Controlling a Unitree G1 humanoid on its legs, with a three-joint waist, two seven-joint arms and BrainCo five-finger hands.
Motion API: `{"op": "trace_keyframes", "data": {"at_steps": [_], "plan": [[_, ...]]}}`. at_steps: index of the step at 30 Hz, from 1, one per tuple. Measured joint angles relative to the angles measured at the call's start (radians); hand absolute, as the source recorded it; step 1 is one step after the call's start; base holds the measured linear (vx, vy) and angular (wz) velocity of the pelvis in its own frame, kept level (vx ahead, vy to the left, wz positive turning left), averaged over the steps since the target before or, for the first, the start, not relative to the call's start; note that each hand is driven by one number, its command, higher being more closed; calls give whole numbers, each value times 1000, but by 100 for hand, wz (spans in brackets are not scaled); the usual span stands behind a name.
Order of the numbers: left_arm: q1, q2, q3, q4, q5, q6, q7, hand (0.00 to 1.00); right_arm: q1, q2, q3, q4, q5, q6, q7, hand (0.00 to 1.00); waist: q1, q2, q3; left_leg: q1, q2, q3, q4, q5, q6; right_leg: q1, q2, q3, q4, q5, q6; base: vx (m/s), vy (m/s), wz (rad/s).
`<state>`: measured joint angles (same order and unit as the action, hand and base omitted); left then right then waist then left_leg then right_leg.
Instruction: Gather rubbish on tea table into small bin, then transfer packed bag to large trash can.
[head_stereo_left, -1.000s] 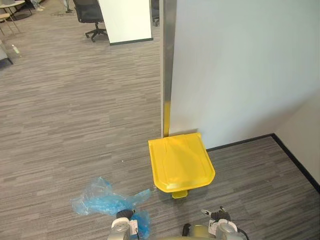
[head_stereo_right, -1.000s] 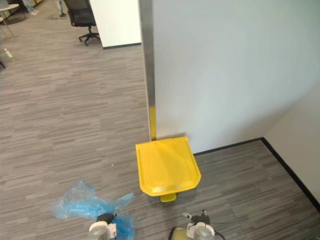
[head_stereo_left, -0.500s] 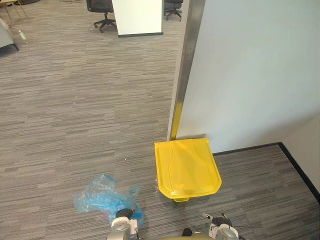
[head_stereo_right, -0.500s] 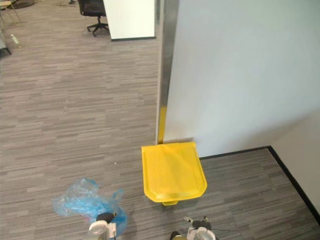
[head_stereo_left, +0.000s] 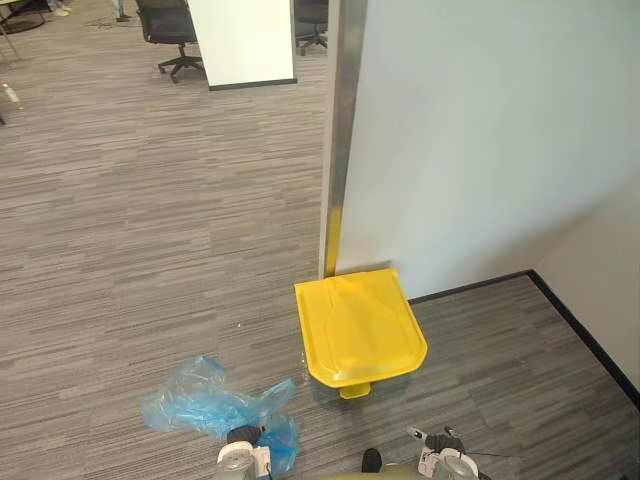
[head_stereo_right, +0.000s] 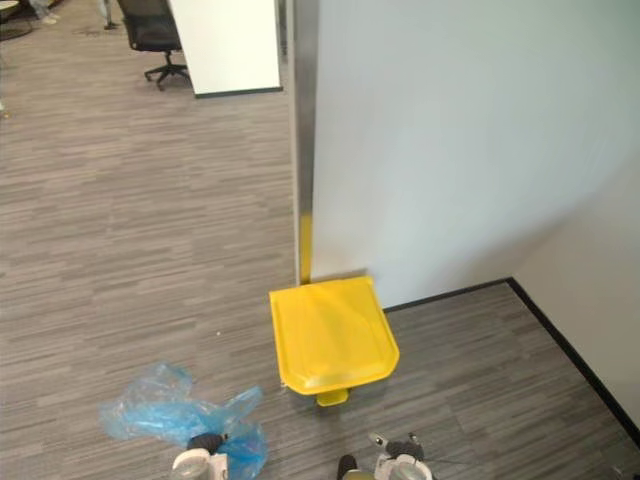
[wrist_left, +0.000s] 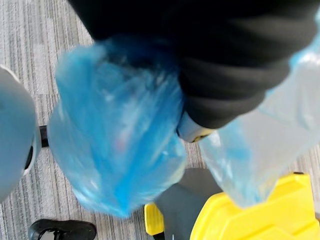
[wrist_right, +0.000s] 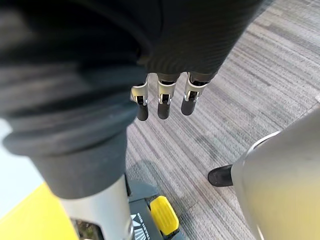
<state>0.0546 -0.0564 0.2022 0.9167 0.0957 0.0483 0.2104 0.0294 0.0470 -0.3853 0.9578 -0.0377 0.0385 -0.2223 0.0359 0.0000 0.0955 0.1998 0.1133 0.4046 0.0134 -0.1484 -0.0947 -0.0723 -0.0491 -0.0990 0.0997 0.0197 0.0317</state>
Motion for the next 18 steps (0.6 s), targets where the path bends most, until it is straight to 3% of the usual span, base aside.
{"op": "trace_keyframes", "data": {"at_steps": [13, 15, 18], "plan": [[-6, -3, 27, 0, 0, -2, 1, 100, 9, -6, 15, -8, -4, -1, -8, 0, 8, -5, 11, 13, 1, 48, 9, -17, -8, -17, 7, 32, 22, 7, 6, -33, -13, -12], [-6, -5, 40, 0, 0, -1, 1, 100, 10, -8, 17, -8, -4, -1, -10, 0, 12, -5, 12, 23, -1, 49, 22, -25, -4, -22, -1, 30, 66, -15, 8, 119, 60, 3], [-13, -1, 39, 4, 0, -1, 1, 100, 10, -12, 28, -6, -6, 0, -13, 0, 16, -13, 22, 29, -16, 20, 75, -74, 13, -87, -42, 29, 269, -83, 30, 84, 65, 15]]}}
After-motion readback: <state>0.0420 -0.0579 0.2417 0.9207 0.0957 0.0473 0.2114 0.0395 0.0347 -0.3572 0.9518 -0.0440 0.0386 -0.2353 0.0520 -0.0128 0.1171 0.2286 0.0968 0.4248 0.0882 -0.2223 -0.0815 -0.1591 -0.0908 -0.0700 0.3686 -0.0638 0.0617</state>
